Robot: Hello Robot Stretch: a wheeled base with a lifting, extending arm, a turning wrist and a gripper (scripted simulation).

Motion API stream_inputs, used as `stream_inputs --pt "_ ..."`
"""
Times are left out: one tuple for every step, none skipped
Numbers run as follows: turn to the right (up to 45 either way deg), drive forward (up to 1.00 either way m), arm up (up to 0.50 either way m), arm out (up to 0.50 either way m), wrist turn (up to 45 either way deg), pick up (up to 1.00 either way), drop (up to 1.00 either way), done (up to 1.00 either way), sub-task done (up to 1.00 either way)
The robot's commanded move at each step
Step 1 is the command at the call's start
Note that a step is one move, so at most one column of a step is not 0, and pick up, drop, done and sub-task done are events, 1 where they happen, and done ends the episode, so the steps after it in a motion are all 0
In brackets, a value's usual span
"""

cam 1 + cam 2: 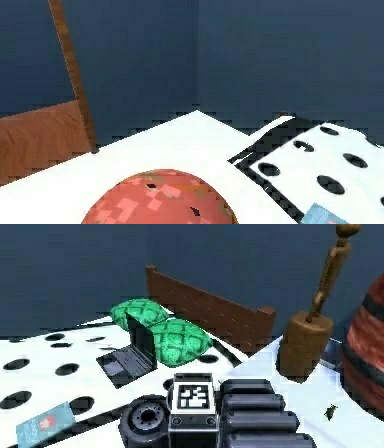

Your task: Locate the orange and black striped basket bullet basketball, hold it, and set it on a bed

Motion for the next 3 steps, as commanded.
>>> stream_inputs --pt "-45.0 0.0 0.0 0.0 0.0 0.0 0.0 0.0 0.0" --pt "-45.0 0.0 0.0 0.0 0.0 0.0 0.0 0.0 0.0" --pt "-27.0 0.0 0.0 0.0 0.0 0.0 0.0 0.0 0.0"
